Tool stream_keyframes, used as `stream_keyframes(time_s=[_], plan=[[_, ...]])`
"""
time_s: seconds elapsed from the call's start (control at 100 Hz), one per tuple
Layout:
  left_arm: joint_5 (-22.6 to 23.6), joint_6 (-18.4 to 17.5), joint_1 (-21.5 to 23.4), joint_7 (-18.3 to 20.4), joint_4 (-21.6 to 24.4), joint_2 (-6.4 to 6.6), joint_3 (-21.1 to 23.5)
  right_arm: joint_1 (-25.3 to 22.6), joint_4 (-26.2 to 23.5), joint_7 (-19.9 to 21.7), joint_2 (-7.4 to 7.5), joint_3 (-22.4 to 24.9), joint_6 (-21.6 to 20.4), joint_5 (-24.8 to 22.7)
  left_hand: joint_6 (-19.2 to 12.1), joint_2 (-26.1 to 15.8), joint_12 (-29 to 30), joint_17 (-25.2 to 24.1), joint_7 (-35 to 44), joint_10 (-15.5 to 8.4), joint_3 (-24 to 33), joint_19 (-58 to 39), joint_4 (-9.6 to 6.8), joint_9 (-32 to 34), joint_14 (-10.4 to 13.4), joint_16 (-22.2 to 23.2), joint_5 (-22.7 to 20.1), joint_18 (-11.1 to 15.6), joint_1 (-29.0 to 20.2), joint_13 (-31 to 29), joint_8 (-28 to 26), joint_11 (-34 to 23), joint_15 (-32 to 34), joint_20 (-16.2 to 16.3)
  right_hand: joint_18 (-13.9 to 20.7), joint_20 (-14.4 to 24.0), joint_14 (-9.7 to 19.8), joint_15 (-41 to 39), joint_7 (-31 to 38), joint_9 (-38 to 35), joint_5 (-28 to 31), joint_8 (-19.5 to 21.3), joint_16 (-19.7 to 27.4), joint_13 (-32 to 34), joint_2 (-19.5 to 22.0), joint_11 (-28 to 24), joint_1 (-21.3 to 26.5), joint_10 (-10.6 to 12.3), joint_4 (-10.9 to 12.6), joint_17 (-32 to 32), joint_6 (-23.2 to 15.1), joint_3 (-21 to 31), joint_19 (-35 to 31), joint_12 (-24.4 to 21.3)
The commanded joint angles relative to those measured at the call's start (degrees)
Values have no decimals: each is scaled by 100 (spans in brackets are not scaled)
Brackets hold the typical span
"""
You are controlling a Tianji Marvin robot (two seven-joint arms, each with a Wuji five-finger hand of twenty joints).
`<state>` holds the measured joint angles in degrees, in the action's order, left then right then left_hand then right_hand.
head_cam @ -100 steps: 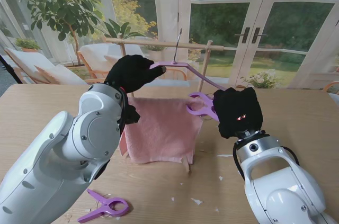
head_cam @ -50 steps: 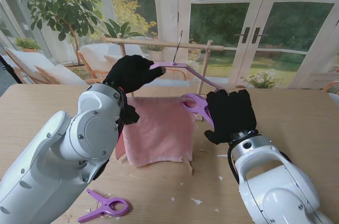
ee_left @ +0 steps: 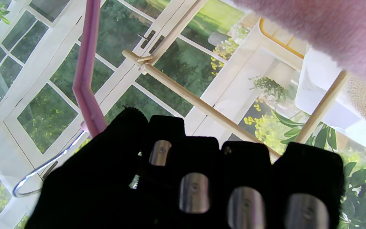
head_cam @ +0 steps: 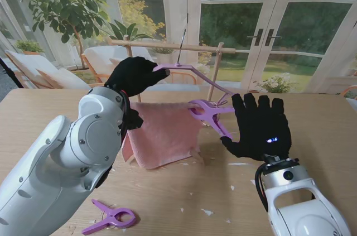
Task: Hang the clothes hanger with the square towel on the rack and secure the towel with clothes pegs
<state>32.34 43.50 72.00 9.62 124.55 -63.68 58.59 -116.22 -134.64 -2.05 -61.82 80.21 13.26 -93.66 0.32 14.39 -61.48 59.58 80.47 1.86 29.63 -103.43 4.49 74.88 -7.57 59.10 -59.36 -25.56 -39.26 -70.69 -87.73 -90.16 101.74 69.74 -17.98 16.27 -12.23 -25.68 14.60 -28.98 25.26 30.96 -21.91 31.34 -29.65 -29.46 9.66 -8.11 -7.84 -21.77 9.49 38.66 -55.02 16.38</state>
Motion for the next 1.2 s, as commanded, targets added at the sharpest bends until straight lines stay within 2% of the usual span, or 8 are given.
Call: stream_keyframes(time_s=[0.0,0.17,0.29,0.68,0.77,0.92,1.07,1.19], plan=[[-49,-53,26,22,5,-32,21,-67,-398,-3,-36,152,-4,276,273,-356,-120,222,122,-934,31,-1655,-121,163,724,-26,-59,114,121,-191,-222,-175,773,-10,-64,2239,95,-36,39,-67,63,80,-58,54,124,-65,165,63,364,29,-12,-39,-8,48],[-111,-300,119,-139,-4,-80,32,137,-336,-647,-93,432,-159,1256,188,-236,-141,224,151,-956,263,-1655,-143,161,747,-10,-169,130,275,-191,-222,-228,776,0,50,1985,279,232,-16,-68,165,-1,175,-90,211,77,600,62,467,198,-40,-215,374,-11],[-111,-460,169,-196,0,-95,23,484,-307,-656,-144,347,-191,2058,166,-209,-139,224,159,-965,318,-1655,-149,160,747,-6,-186,128,315,-191,-222,-240,777,5,143,1784,368,341,-35,-71,169,-71,334,-146,219,176,705,66,491,306,-28,-256,631,-52],[-231,-927,334,-370,46,-139,-37,1619,-187,658,-97,-101,175,3042,132,-101,-135,220,184,-963,503,-1655,-166,158,738,5,-250,98,471,-190,-222,-285,778,23,423,1523,542,419,63,-312,307,-130,488,-22,240,301,794,129,494,342,-97,-307,923,-106],[-208,-953,328,-352,48,-133,-57,1793,-150,862,-84,-256,378,3240,123,-97,-133,222,183,-963,515,-1655,-162,158,742,6,-245,101,489,-191,-222,-287,778,23,416,1551,604,296,310,-866,718,-69,440,451,306,220,902,227,497,160,-316,-361,758,-80],[-220,-969,301,-347,-3,-136,-97,2042,-116,1117,-69,-506,700,3904,113,-103,-129,221,183,-963,533,-1655,-157,157,737,6,-243,100,499,-191,-222,-288,775,20,476,1889,561,-489,1197,-2193,1734,317,-178,1726,601,-274,1386,444,587,-463,-827,-590,-134,284],[-397,-885,288,-351,15,-150,-120,2277,-82,1353,-44,-701,1033,4342,113,-109,-127,218,181,-963,537,-1655,-151,157,721,6,-238,86,500,-191,-222,-289,775,19,563,1949,517,-1047,1638,-2487,2044,729,-525,1954,690,-701,1504,488,598,-594,-955,-374,-362,619],[-406,-889,282,-360,9,-154,-116,2357,-32,1210,-75,-820,1193,4442,113,-106,-126,217,181,-963,537,-1655,-148,157,722,6,-237,81,509,-191,-222,-289,775,19,558,2227,598,-2692,3011,-2671,2201,1679,-1332,2249,532,-2214,1698,705,290,-892,-1491,-41,-1067,1659]])
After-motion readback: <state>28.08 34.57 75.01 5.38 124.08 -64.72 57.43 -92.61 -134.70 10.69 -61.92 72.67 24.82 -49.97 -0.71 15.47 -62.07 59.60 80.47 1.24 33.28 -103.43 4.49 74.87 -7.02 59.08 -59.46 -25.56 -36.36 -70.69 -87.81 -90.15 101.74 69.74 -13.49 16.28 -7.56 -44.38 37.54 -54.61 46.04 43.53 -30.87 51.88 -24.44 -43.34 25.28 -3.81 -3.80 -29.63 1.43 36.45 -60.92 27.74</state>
